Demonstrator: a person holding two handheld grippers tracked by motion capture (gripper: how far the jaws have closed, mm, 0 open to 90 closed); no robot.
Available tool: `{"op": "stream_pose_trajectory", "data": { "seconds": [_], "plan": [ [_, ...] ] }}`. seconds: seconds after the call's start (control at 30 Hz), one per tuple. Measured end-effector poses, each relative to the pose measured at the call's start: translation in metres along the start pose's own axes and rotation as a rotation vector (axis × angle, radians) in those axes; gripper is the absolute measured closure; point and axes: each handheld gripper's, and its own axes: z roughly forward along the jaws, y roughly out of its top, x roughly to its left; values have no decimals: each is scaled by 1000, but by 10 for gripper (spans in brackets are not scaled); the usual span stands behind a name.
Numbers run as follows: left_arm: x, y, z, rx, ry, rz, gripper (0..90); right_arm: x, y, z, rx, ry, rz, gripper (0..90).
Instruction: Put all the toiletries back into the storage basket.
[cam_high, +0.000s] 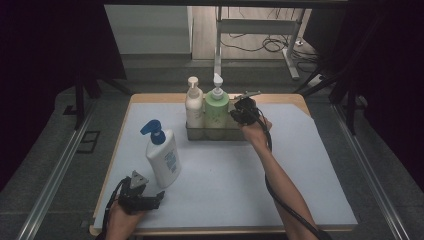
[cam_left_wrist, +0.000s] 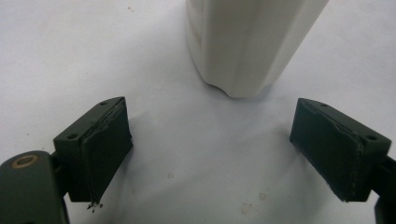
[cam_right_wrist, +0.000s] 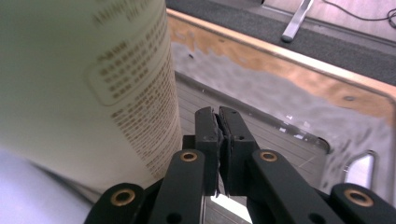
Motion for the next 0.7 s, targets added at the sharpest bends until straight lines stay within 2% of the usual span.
{"op": "stream_pose_trajectory", "data": {
  "seconds": [0.17,0.27,0.3,0.37,0.43,0.63,0.7],
  "plan": [
    [0,0,0,0,0,0,120,3,-2,11,7,27,3,879],
    [0,0,0,0,0,0,119,7,-4,15,12,29,3,892],
    [0,0,0,0,0,0,120,8,-4,16,13,46,12,892],
    [0,0,0,0,-1,0,120,9,-4,16,15,52,13,892],
    [0,0,0,0,-1,0,120,12,-3,17,17,40,-2,893],
    [0,0,0,1,0,0,120,13,-4,17,21,35,6,892],
    [0,0,0,3,-2,0,120,13,-5,16,27,29,0,840]
  ]
}}
